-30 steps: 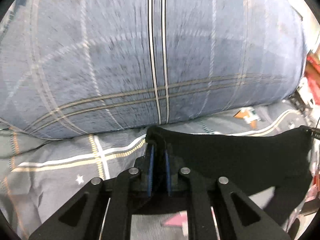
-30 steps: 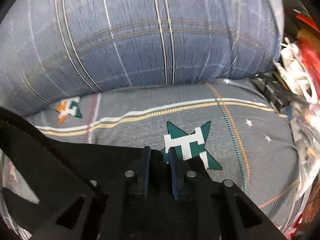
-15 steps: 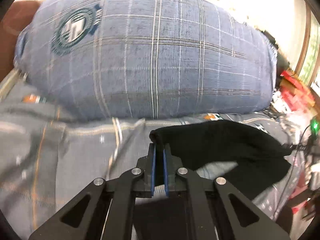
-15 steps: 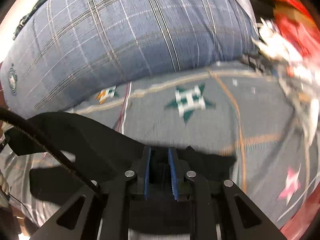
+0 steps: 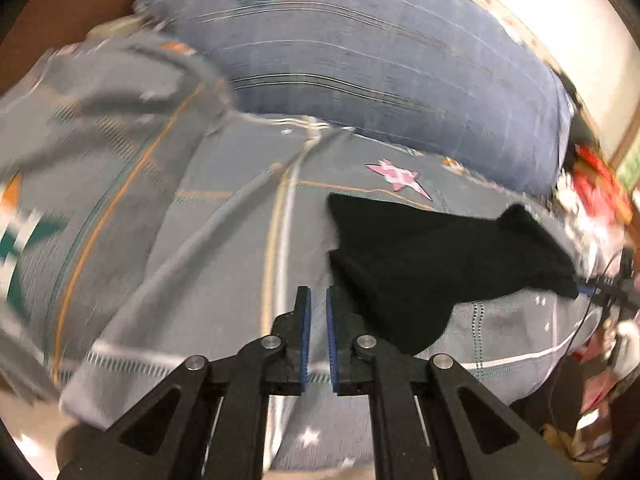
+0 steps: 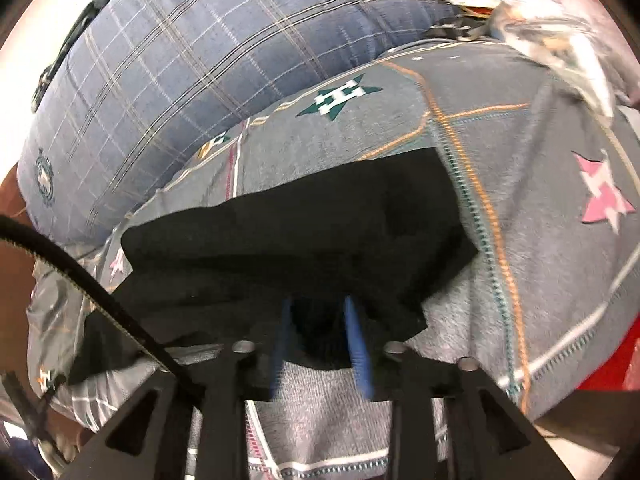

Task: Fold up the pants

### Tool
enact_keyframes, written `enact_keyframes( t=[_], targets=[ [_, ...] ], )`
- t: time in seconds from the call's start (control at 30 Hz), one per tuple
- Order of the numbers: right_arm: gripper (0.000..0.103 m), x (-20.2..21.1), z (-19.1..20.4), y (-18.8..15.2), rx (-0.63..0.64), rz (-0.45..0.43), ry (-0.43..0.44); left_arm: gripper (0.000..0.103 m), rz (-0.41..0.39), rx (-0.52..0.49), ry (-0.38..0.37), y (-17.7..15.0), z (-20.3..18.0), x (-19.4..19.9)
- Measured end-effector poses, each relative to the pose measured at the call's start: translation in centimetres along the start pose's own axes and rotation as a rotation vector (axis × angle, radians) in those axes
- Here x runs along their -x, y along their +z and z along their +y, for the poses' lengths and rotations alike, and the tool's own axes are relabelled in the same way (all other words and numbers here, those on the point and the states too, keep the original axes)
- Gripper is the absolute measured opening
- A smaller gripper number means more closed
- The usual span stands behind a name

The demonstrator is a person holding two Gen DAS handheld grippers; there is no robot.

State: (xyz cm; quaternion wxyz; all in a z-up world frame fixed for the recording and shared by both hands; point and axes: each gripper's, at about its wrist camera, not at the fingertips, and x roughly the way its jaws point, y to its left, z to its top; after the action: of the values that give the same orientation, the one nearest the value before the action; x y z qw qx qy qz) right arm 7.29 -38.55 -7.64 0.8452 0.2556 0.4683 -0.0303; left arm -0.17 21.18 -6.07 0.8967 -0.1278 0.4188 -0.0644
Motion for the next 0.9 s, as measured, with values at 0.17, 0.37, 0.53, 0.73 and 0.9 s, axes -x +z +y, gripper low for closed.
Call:
enact_keyframes(
  t=[0.17,0.37,0.53,0.73,0.9],
  targets=[
    [0.059,2.8,1.5,-0.2,0.063,-0.074,-0.069,0.029,-0.002,0.112,-0.067,0.2,2.1,1.1],
    [0.065,2.7,5.7,-0.2,0.139,-0.076,0.027,0.049,0.113,0.164,-0.207,0.8,-0.3,-3.3],
    [0.068,-0.1,10.8,0.6,0.213,-0.025,0.121,0.050,0.208,0.124,-0.202,1.4,-3.5,-7.7],
    [0.076,-4.3,18.9,1.8,0.390,-0.020,0.042,0.009,0.238,0.091,-0.139,2.1,-4.9,-9.4],
    [0.080,-8.8,23.3,2.6,0.472,0.021,-0.129,0.008,0.198,0.097,-0.135,2.4,-4.8,-8.8]
  ],
)
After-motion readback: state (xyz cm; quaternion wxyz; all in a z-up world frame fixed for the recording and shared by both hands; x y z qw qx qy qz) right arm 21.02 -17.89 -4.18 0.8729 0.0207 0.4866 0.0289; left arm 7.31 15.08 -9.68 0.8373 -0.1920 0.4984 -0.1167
